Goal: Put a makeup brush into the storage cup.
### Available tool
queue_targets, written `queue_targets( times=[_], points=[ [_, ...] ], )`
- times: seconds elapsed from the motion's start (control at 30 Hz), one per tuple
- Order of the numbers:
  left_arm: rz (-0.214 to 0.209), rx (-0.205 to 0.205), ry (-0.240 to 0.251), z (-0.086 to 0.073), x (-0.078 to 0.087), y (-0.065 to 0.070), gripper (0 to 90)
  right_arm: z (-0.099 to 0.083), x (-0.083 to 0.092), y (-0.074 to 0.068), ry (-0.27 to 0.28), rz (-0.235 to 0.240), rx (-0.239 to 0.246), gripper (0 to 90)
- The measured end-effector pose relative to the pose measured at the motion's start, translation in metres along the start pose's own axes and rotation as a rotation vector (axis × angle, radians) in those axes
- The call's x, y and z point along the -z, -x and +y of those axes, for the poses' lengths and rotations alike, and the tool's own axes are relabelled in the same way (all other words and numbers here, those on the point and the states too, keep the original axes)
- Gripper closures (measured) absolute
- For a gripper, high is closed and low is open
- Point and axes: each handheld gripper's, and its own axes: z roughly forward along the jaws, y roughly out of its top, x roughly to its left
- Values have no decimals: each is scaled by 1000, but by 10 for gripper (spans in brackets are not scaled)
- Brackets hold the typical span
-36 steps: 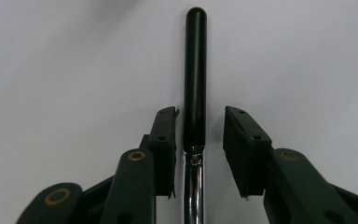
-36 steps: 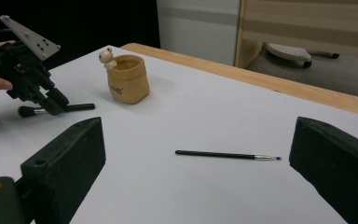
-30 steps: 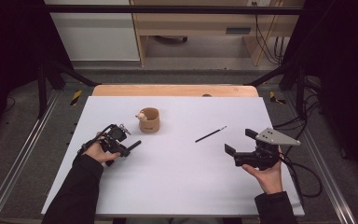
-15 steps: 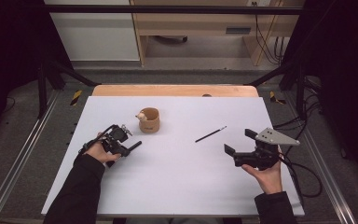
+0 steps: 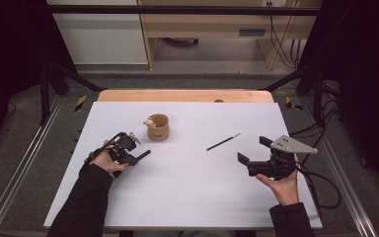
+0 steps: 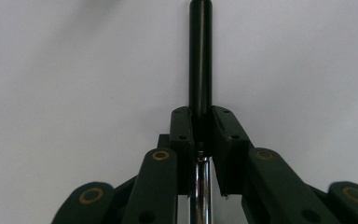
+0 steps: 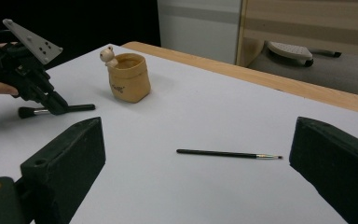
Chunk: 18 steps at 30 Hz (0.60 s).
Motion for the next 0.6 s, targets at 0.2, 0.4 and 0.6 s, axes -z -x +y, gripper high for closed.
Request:
queue_targets(
  times=[0.2,0.4,0.6],
  points=[
    [3,-1,-2,0,0,0,787,0,0,0,0,1,1,40],
    [18,-6,1,-1,4,0,788,0,0,0,-1,2,1,41],
    [21,-18,40,-4,14,3,788,0,0,0,-3,5,2,42]
  ],
)
